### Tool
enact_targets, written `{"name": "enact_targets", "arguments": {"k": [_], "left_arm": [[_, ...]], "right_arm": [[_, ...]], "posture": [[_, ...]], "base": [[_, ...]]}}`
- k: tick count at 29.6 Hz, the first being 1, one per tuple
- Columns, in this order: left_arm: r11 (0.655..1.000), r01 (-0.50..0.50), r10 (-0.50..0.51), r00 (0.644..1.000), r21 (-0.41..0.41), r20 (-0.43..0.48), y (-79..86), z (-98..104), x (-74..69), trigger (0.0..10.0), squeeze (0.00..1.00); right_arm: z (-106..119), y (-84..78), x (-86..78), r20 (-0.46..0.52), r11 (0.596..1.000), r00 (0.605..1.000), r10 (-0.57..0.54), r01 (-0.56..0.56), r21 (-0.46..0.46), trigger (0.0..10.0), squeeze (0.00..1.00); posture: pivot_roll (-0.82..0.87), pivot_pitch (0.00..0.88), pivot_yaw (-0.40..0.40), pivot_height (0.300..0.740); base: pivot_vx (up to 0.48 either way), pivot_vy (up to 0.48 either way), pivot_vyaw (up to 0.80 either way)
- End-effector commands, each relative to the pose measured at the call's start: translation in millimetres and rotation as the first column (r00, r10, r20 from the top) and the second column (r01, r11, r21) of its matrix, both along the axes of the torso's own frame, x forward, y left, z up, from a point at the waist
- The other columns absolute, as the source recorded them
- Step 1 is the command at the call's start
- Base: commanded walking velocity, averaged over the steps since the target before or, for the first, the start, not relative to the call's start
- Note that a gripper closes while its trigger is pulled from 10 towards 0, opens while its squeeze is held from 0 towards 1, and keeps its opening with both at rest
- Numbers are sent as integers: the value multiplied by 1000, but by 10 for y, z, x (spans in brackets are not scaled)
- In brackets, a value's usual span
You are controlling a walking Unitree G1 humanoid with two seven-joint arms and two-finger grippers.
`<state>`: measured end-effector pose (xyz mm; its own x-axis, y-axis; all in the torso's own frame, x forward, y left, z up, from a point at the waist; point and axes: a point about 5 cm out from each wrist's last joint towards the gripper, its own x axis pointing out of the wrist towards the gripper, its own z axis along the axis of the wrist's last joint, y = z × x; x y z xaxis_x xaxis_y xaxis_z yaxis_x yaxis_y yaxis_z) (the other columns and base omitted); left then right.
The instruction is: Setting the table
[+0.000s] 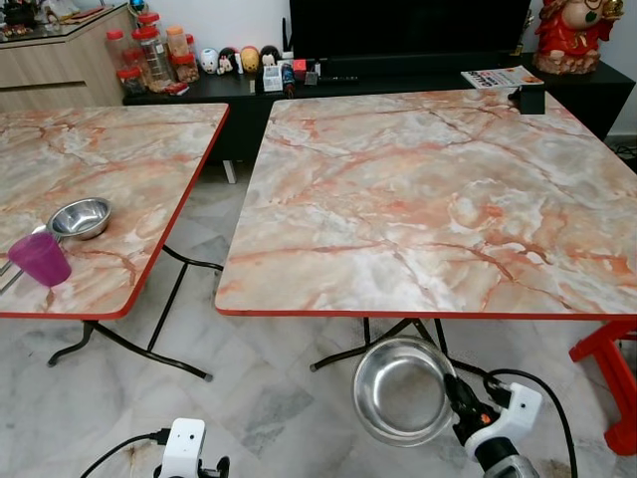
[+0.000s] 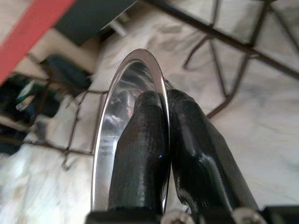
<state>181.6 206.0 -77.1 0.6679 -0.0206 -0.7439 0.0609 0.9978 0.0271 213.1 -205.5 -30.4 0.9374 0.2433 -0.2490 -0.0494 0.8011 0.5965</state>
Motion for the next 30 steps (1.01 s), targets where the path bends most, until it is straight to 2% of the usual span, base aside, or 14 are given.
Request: {"name": "enact_targets", "arguments": {"k": [1, 10, 17, 19, 30], "left_arm": [[1000, 0, 1, 1000, 15, -11, 64, 0, -21, 10000, 0], [1000, -8, 8, 1000, 15, -11, 77, -6, -42, 10000, 0], [1000, -5, 6, 1000, 14, -16, 76, -13, -55, 10000, 0], [1000, -5, 5, 1000, 14, -15, 76, -10, -50, 10000, 0], [1000, -1, 1, 1000, 16, -10, 78, -1, -31, 10000, 0]], "right_arm": [[53, 83, 39, 32, 997, 997, 69, -70, 19, 10000, 0], [122, 193, 47, 63, 982, 982, 178, -181, 53, 10000, 0], [180, 289, 19, 96, 956, 957, 274, -282, 85, 10000, 0], [237, 355, 29, 126, 938, 939, 321, -334, 99, 10000, 0], [434, 450, 123, 200, 909, 903, 380, -405, 99, 10000, 0]], "posture": [[-93, 0, 61, 740], [-89, 0, 58, 740], [-87, 0, 55, 740], [-86, 0, 54, 740], [-83, 0, 55, 740]], "base": [[0, 0, 0], [0, 0, 0], [0, 0, 0], [0, 0, 0], [0, 0, 0]]}}
